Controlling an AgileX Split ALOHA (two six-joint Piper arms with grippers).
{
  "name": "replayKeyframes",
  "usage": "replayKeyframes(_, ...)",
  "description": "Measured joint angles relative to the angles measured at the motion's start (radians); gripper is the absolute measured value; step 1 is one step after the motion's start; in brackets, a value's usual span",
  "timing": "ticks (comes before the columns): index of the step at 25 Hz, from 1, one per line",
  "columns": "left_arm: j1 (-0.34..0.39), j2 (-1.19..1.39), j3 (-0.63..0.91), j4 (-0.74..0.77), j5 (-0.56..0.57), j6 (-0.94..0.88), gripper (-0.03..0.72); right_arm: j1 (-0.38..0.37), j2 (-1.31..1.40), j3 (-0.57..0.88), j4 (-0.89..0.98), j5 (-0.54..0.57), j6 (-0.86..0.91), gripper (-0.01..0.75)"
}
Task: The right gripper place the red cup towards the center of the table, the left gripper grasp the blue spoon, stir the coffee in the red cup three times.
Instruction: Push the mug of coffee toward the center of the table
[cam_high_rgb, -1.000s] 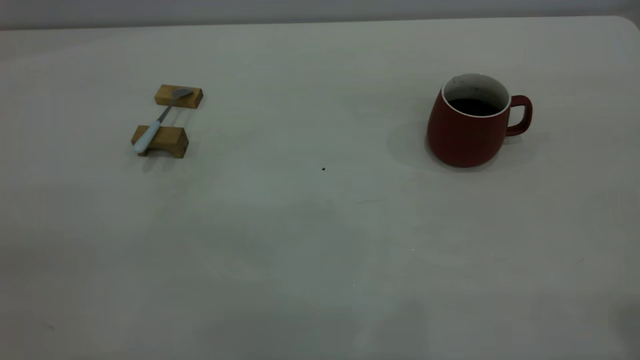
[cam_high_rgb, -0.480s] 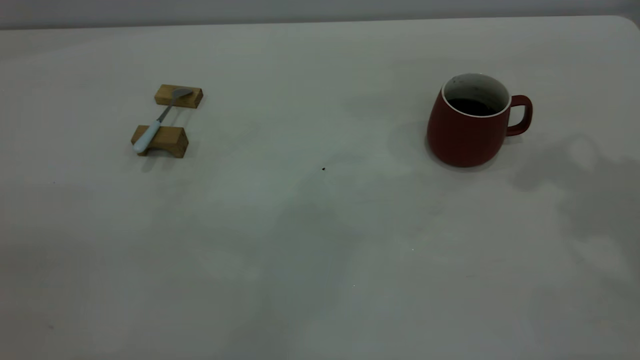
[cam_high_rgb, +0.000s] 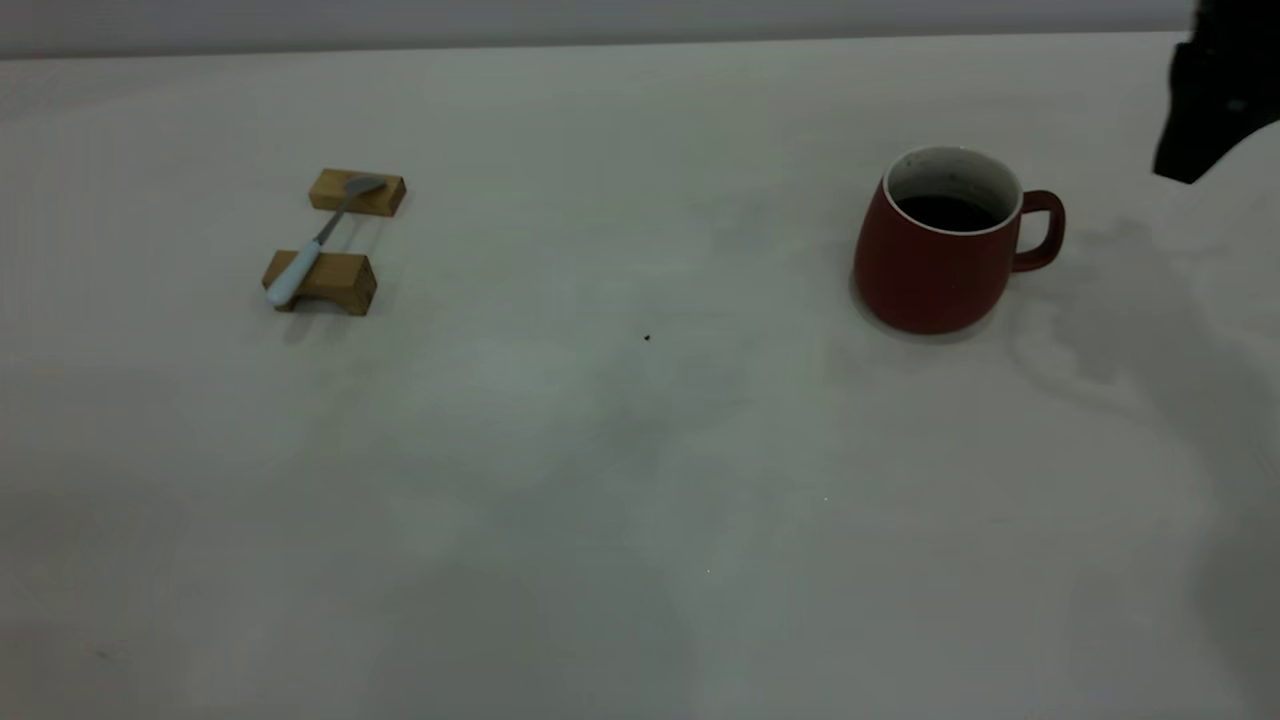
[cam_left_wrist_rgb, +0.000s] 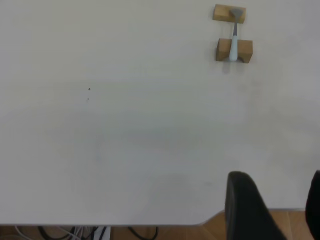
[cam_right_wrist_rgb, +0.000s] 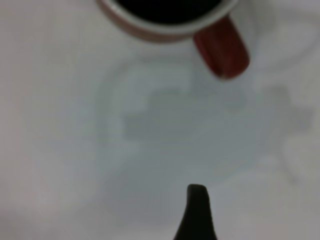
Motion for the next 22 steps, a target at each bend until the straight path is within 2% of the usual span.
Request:
replayKeyframes(5, 0.0, 0.0, 0.0, 0.0, 0.0, 0.0, 0.37, 0.033, 0.034, -0.01, 0.0, -0.08, -0.076, 0.674)
replayKeyframes(11, 0.0, 0.0, 0.0, 0.0, 0.0, 0.0, 0.37, 0.053, 0.073, -0.011, -0.012, -0.09, -0.086, 0.672)
replayKeyframes(17, 0.0, 0.0, 0.0, 0.0, 0.0, 0.0, 0.37, 0.105, 0.12, -0.011, -0.013, -0.139, -0.088, 0.668)
replayKeyframes(22, 0.0, 0.0, 0.0, 0.0, 0.0, 0.0, 0.37, 0.113, 0.166, -0.025, -0.012, -0.165, -0.088, 0.659)
